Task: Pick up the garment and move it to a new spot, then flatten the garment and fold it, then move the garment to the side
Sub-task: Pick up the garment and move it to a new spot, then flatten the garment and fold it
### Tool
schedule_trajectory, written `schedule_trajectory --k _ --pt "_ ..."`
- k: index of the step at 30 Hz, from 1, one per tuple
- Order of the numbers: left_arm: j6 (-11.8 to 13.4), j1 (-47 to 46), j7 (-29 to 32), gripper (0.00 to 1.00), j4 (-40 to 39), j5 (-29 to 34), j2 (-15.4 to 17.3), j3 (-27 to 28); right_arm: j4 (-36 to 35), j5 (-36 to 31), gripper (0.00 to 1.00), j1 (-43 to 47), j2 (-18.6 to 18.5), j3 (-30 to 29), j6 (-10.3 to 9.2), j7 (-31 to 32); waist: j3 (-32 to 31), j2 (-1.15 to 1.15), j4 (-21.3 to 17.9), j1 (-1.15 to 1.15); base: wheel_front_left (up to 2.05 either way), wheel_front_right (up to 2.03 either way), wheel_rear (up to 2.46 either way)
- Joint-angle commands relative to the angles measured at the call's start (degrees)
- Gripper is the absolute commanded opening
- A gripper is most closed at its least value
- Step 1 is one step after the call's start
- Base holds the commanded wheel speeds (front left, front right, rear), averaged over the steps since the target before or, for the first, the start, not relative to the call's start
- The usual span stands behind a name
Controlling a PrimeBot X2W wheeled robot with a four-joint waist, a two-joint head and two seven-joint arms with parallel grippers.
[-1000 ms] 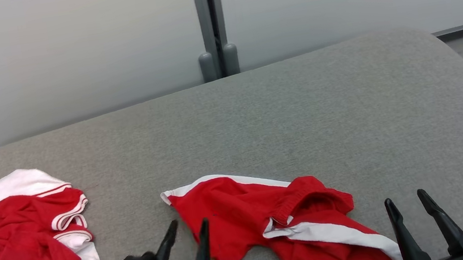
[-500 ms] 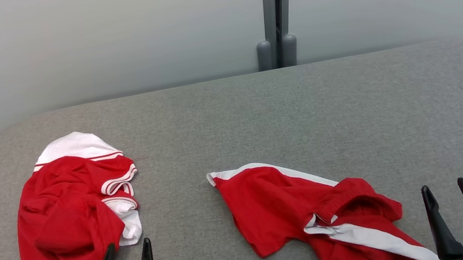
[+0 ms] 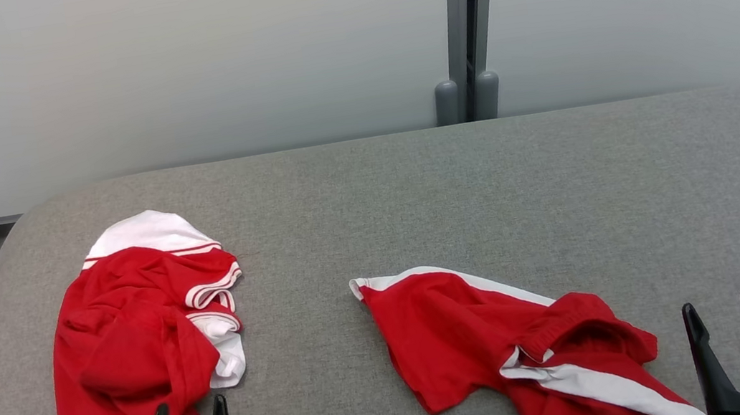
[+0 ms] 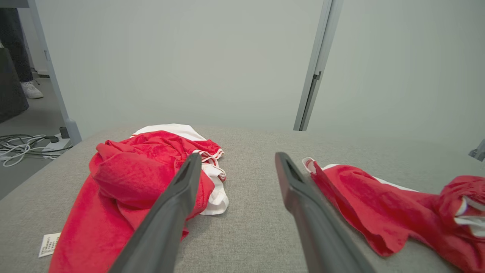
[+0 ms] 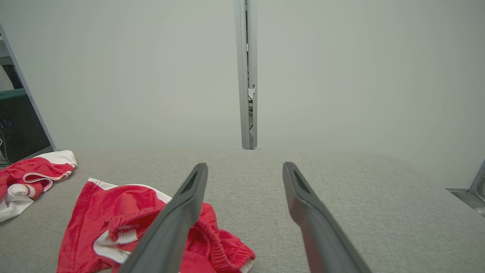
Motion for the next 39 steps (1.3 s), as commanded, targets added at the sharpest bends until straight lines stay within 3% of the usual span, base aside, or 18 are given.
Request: schedule_trajectory --k 1,13,31,35,39 --pt "-0.5 -0.1 -0.1 1.0 0.2 0.6 0.1 0.4 0.0 0.3 1.0 0.0 -0.3 0.1 0.11 -0.1 -0.1 0.0 -0.1 0.0 0.0 0.0 0.0" --pt "-2.4 -0.4 -0.1 1.0 1.1 1.5 -0.4 2.0 0.1 1.3 1.0 0.2 -0.2 1.1 0.11 -0.1 -0.1 0.0 -1.8 0.0 0.0 0.0 0.0" --pt "-3.2 -2.4 -0.1 1.0 2.3 1.8 -0.5 0.7 0.3 1.0 1.0 -0.4 -0.2 1.8 0.11 -0.1 0.0 0.0 -2.6 0.0 0.0 0.0 0.0" --pt "-4.0 -4.3 -0.1 1.0 2.9 0.9 -0.5 -3.6 0.2 0.5 1.0 -0.7 -0.2 2.3 0.11 -0.1 0.1 0.0 -3.9 0.0 0.0 0.0 0.0" --pt "-5.0 -7.5 0.1 1.0 5.8 -0.3 -0.5 -12.4 0.2 0.2 1.0 -1.1 -0.2 2.9 0.11 -0.1 0.1 0.0 -6.1 0.0 0.0 0.0 0.0"
